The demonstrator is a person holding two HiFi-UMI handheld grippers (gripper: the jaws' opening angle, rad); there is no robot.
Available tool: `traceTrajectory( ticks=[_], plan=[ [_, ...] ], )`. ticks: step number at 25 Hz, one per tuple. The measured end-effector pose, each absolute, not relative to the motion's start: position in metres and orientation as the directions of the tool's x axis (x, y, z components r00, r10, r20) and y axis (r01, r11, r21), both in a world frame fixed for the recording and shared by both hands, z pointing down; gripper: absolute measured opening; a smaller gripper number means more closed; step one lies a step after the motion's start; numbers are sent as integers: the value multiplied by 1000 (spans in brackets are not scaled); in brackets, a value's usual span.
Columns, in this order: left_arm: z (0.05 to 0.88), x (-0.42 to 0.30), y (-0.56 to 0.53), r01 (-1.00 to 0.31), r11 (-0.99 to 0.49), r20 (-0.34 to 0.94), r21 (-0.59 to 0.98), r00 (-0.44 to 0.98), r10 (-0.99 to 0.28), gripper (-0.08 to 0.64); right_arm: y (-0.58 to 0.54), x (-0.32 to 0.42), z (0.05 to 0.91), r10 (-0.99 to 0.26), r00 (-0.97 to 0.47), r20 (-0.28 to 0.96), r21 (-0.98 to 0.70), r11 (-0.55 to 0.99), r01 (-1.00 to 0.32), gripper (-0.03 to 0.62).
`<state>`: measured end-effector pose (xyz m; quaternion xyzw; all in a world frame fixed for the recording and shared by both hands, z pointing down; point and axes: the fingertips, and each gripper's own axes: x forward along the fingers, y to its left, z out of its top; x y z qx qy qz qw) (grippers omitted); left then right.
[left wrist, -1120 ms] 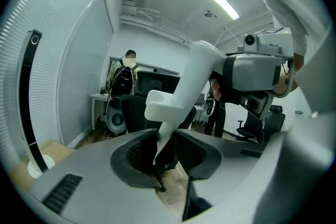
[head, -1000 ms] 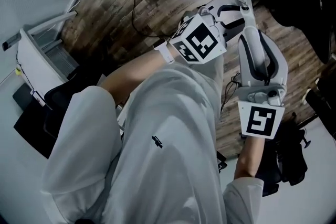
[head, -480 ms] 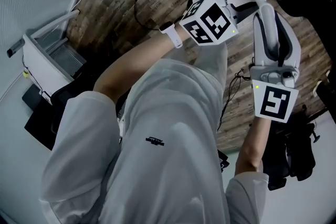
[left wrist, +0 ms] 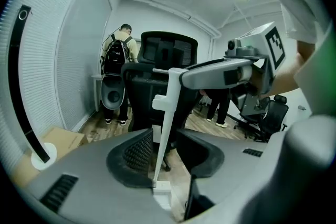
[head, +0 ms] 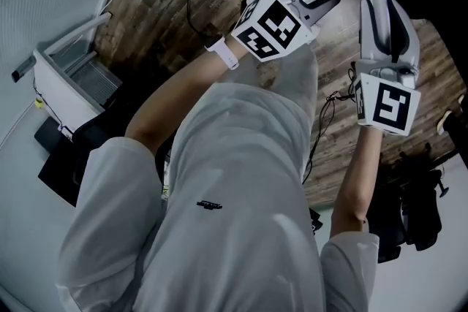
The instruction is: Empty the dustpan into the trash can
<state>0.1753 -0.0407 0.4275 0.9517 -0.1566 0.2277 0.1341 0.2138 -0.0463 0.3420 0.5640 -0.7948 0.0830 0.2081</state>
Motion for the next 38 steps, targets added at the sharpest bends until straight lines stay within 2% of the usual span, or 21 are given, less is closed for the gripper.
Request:
traceTrajectory(
  ticks=[13, 25, 32, 35, 38],
  plan=[
    [410, 121, -40, -521, -838, 505, 161, 773, -383, 8, -63, 213, 403, -877, -232, 421, 88, 295, -952, 143],
    [409, 99, -37, -560, -805, 526, 194, 752, -397, 6, -82, 222, 489, -835, -168, 524, 98, 255, -962, 144],
    [408, 88, -32, -573, -793, 541, 206, 742, -396, 6, -75, 226, 497, -803, -192, 564, 44, 261, -964, 149],
    [405, 87, -27, -570, -794, 544, 211, 744, -389, 6, -74, 231, 492, -793, -201, 575, 14, 254, -967, 207],
    [399, 88, -22, -562, -800, 540, 209, 749, -385, 6, -77, 237, 483, -795, -192, 576, 11, 241, -970, 207]
  ],
)
